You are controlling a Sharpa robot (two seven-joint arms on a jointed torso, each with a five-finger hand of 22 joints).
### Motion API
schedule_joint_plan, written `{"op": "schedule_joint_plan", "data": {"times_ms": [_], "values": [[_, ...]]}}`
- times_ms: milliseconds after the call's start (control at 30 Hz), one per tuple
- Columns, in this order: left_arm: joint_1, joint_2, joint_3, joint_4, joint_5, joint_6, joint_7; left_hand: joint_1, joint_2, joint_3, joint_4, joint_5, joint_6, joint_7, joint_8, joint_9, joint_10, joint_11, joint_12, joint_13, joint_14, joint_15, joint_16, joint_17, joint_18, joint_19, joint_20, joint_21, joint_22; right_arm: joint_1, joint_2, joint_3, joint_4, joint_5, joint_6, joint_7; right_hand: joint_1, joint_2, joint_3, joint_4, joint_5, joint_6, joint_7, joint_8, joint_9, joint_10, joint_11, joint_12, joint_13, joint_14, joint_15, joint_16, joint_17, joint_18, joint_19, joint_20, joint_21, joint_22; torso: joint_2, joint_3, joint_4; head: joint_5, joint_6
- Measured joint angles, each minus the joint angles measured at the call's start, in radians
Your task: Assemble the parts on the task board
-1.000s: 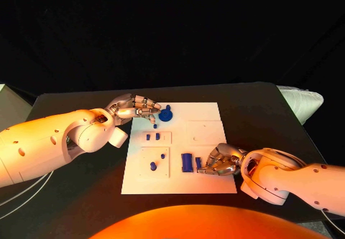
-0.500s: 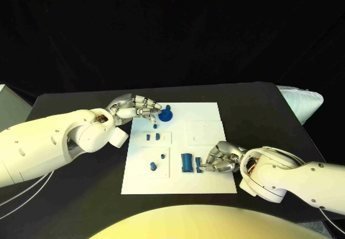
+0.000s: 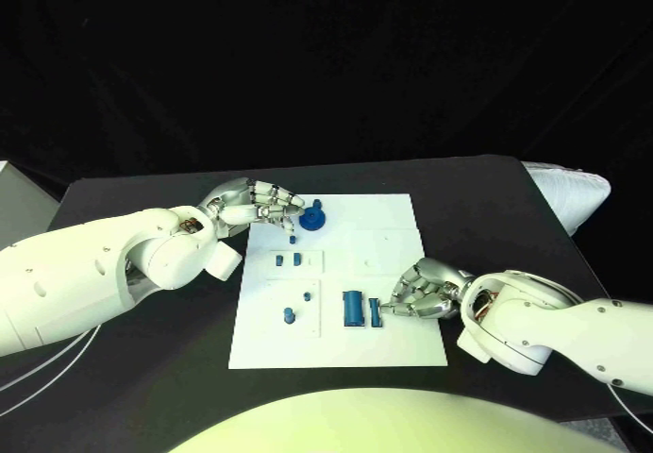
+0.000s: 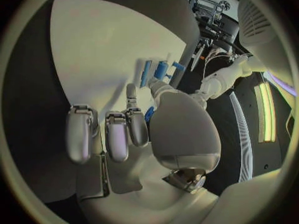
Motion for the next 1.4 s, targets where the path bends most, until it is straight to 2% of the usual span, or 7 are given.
{"op": "schedule_joint_plan", "data": {"times_ms": [333, 467, 567, 733, 1067, 1267, 1400], "values": [[-0.001, 0.021, -0.002, -0.03, 0.04, -0.007, 0.039, -0.005, -0.005, -0.003, 0.003, 0.0, 0.0, 0.0, 0.008, 0.0, 0.003, -0.003, 0.008, 0.002, 0.0, 0.0, 0.0, 0.002, 0.0, 0.004, -0.004, -0.007, -0.007, 0.086, 0.005, 0.005, -0.148, 0.295, 0.017, 0.298, 0.12, 0.014, 0.015, -0.03, -0.011, -0.059, 0.028, -0.021, -0.007, -0.044, 0.029, -0.149, 0.0, -0.003, 0.025, -0.055, 0.0, 0.016, -0.014, 0.033, -0.198, 0.0, -0.01, -0.0067, -0.001, -0.003, 0.014], [-0.001, 0.036, -0.002, -0.072, 0.075, -0.017, 0.068, -0.005, -0.005, -0.003, 0.003, 0.0, 0.013, 0.001, 0.024, 0.003, 0.023, -0.017, 0.012, 0.003, 0.006, -0.006, 0.0, 0.005, 0.0, 0.016, -0.009, -0.012, -0.01, 0.103, 0.046, 0.013, -0.255, 0.457, 0.017, 0.411, 0.206, 0.015, 0.079, -0.085, -0.068, -0.085, 0.039, -0.038, -0.017, -0.21, 0.043, -0.456, -0.058, -0.037, 0.041, -0.226, -0.127, 0.09, -0.139, 0.044, -0.56, 0.0, -0.02, -0.0116, -0.0012, 0.0, 0.033], [-0.002, 0.05, -0.002, -0.115, 0.107, -0.03, 0.095, 0.002, 0.002, -0.003, 0.003, 0.0, 0.022, 0.0, 0.029, 0.004, 0.044, -0.025, 0.017, 0.003, 0.016, -0.016, 0.0, 0.006, 0.0, 0.027, -0.013, -0.012, -0.01, 0.109, 0.096, 0.02, -0.354, 0.578, 0.017, 0.486, 0.219, 0.004, 0.144, -0.091, -0.068, -0.098, 0.049, -0.047, -0.021, -0.347, 0.058, -0.783, -0.28, -0.176, 0.053, -0.498, -0.408, 0.133, -0.273, 0.054, -0.932, -0.112, -0.028, -0.0164, -0.0024, 0.006, 0.053], [-0.002, 0.086, -0.001, -0.195, 0.161, -0.064, 0.147, 0.002, 0.002, 0.007, 0.013, 0.0, 0.033, -0.01, 0.026, -0.001, 0.081, -0.034, -0.004, 0.0, -0.008, -0.011, -0.071, -0.017, 0.0, 0.018, -0.013, -0.04, -0.024, 0.114, 0.174, 0.035, -0.493, 0.729, 0.017, 0.588, 0.208, -0.025, 0.26, -0.092, -0.086, -0.128, 0.079, -0.07, -0.028, -0.413, 0.088, -1.085, -0.61, -0.403, 0.107, -0.874, -0.65, 0.133, -0.429, 0.103, -1.177, -0.294, -0.04, -0.0244, -0.0052, 0.018, 0.085], [-0.003, 0.158, -0.001, -0.334, 0.251, -0.131, 0.239, -0.021, -0.021, -0.007, 0.038, -0.012, -0.012, -0.022, -0.039, -0.034, 0.074, 0.015, -0.237, -0.002, -0.109, 0.067, -0.489, -0.129, 0.0, -0.093, 0.079, -0.436, -0.301, 0.112, 0.264, 0.05, -0.623, 0.889, 0.031, 0.725, 0.147, -0.032, 0.276, -0.144, -0.144, -0.147, 0.119, -0.149, -0.048, -0.432, 0.147, -1.284, -1.027, -0.497, 0.185, -1.234, -0.873, 0.133, -0.535, 0.192, -1.312, -0.66, -0.057, -0.0261, -0.0093, 0.024, 0.134], [-0.005, 0.152, -0.001, -0.319, 0.251, -0.14, 0.236, -0.286, 0.088, -0.33, -0.009, -0.123, -0.468, -0.129, -0.231, -0.143, -0.486, -0.092, -0.318, -0.038, -0.563, -0.029, -0.698, -0.233, -0.095, -0.466, -0.087, -0.601, -0.517, 0.107, 0.26, 0.06, -0.605, 0.892, 0.023, 0.723, -0.127, 0.096, -0.014, -0.222, -0.18, -0.642, 0.004, -0.318, -0.216, -0.909, 0.067, -1.359, -1.198, -1.05, 0.119, -1.417, -1.127, 0.043, -1.069, 0.066, -1.348, -1.044, -0.059, -0.0252, -0.0086, 0.025, 0.14], [-0.013, 0.146, 0.001, -0.28, 0.251, -0.165, 0.235, -0.545, 0.128, -0.446, -0.026, -0.163, -0.636, -0.168, -0.3, -0.181, -0.691, -0.133, -0.346, -0.051, -0.727, -0.065, -0.771, -0.27, -0.127, -0.602, -0.147, -0.659, -0.593, 0.092, 0.258, 0.083, -0.559, 0.902, -0.002, 0.726, -0.418, 0.141, -0.116, -0.248, -0.191, -0.821, -0.037, -0.377, -0.276, -1.18, 0.034, -1.385, -1.251, -1.254, 0.095, -1.477, -1.215, 0.016, -1.263, 0.018, -1.36, -1.173, -0.064, -0.0217, -0.0044, 0.025, 0.162]]}}
